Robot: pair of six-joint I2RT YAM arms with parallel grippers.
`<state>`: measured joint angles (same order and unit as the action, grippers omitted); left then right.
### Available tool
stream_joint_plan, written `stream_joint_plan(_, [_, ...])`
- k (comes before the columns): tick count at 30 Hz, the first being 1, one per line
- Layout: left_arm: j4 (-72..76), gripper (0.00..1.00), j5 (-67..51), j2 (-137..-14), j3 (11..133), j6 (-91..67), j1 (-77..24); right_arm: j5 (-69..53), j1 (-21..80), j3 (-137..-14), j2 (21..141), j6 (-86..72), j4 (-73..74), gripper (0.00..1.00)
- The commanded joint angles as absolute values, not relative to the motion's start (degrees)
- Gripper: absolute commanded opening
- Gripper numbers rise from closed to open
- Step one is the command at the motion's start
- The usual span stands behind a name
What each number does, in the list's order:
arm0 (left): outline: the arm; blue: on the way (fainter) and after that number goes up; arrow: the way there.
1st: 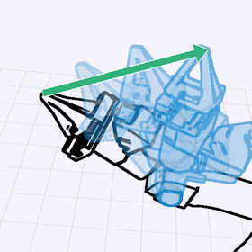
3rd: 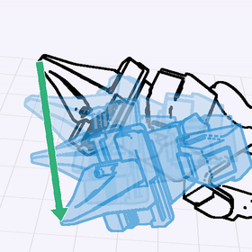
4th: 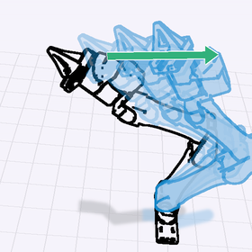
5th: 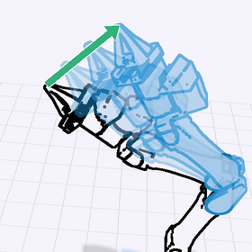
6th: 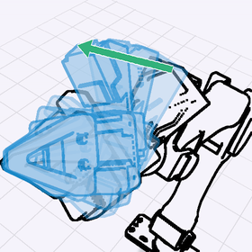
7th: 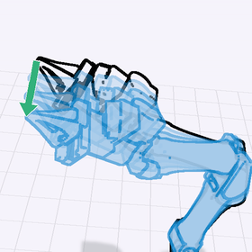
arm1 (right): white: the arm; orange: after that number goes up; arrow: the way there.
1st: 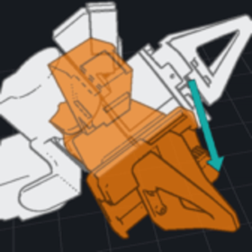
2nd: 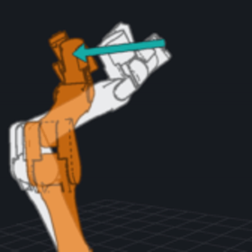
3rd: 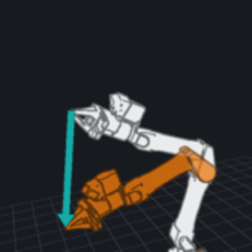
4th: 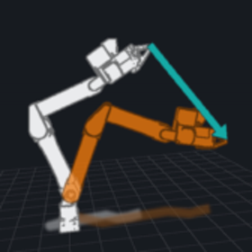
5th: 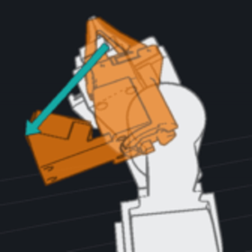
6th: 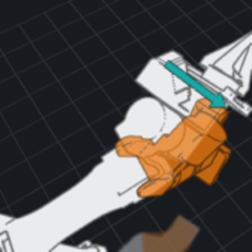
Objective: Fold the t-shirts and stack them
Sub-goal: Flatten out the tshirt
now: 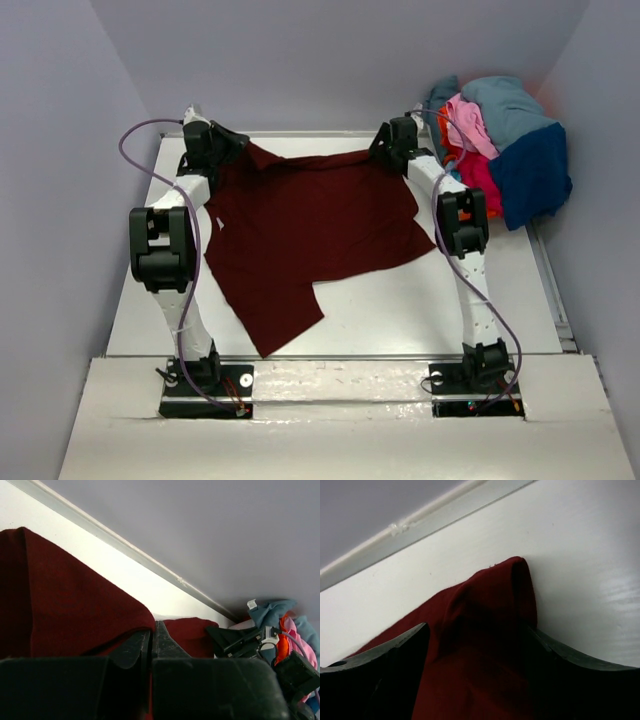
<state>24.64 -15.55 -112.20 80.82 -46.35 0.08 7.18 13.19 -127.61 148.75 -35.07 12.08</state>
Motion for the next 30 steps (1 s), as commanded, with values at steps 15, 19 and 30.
stream_joint_plan(15, [25.8, 0.06, -17.3, -106.8, 81.0, -44.7, 0.6, 8.5, 16.5, -86.4, 120.9, -44.5, 15.1, 0.8])
stream_joint_plan(19, [25.6, 0.06, -18.6, -105.4, 79.5, -43.6, 0.6, 13.7, 16.5, -90.2, 118.5, -40.5, 20.3, 0.82])
stream_joint_plan(30, [27.0, 0.06, -20.4, -105.2, 78.2, -43.0, 0.6, 19.3, 15.5, -138.9, 137.9, -38.3, 36.8, 0.82])
